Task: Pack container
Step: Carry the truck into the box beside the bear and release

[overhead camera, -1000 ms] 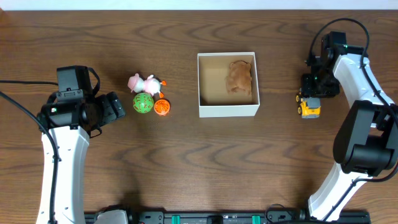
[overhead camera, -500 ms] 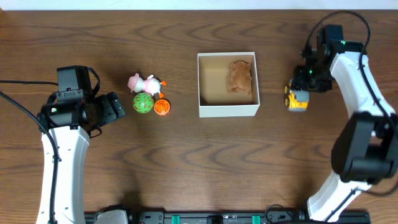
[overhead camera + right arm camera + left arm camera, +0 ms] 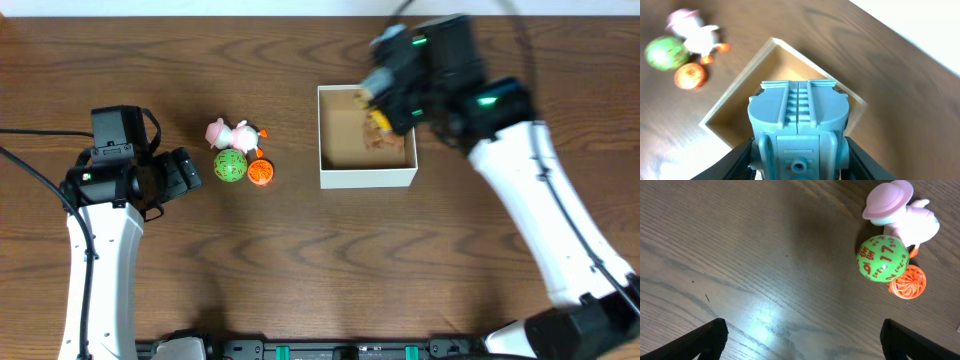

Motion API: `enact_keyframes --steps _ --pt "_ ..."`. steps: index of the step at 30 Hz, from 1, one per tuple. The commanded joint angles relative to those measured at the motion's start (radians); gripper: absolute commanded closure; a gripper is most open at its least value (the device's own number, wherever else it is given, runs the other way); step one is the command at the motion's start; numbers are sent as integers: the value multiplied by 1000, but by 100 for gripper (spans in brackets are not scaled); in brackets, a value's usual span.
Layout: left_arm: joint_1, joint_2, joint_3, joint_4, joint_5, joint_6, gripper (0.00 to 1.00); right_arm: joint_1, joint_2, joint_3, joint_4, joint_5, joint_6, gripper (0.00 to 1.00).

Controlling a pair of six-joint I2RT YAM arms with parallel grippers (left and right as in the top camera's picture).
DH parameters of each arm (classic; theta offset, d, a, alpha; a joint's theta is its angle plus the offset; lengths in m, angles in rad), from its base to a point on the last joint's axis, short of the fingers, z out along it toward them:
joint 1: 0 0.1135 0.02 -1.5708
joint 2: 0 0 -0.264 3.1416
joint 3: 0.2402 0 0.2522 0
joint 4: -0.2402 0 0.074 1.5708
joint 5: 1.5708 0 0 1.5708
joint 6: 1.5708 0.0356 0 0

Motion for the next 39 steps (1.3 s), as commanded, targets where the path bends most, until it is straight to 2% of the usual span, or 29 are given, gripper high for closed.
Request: enact_keyframes --steps 1,4,6,11,18,21,28,30,33,36,39 --pt "3 4 23 -3 3 17 2 83 89 1 39 3 -327 99" --pt "3 4 23 -3 3 17 2 105 166 1 89 27 -493 99" --pt "3 4 23 -3 3 17 2 103 211 1 119 74 -556 99" --pt "3 4 23 -3 2 17 2 66 274 1 184 88 -557 99" --pt "3 4 23 -3 3 17 2 8 295 0 209 -98 -587 99" --pt "3 4 23 -3 2 16 2 -4 319 0 223 -149 -590 94" --pt "3 4 23 -3 3 17 2 12 398 0 231 -147 -591 92" --pt "3 4 23 -3 3 16 2 16 414 0 238 -105 -589 89" --pt "3 4 23 -3 3 17 2 16 419 0 241 -49 -589 78" --pt "3 4 23 -3 3 17 2 16 413 3 241 -5 -588 53" --pt "3 4 23 -3 2 17 2 23 399 12 238 28 -547 40"
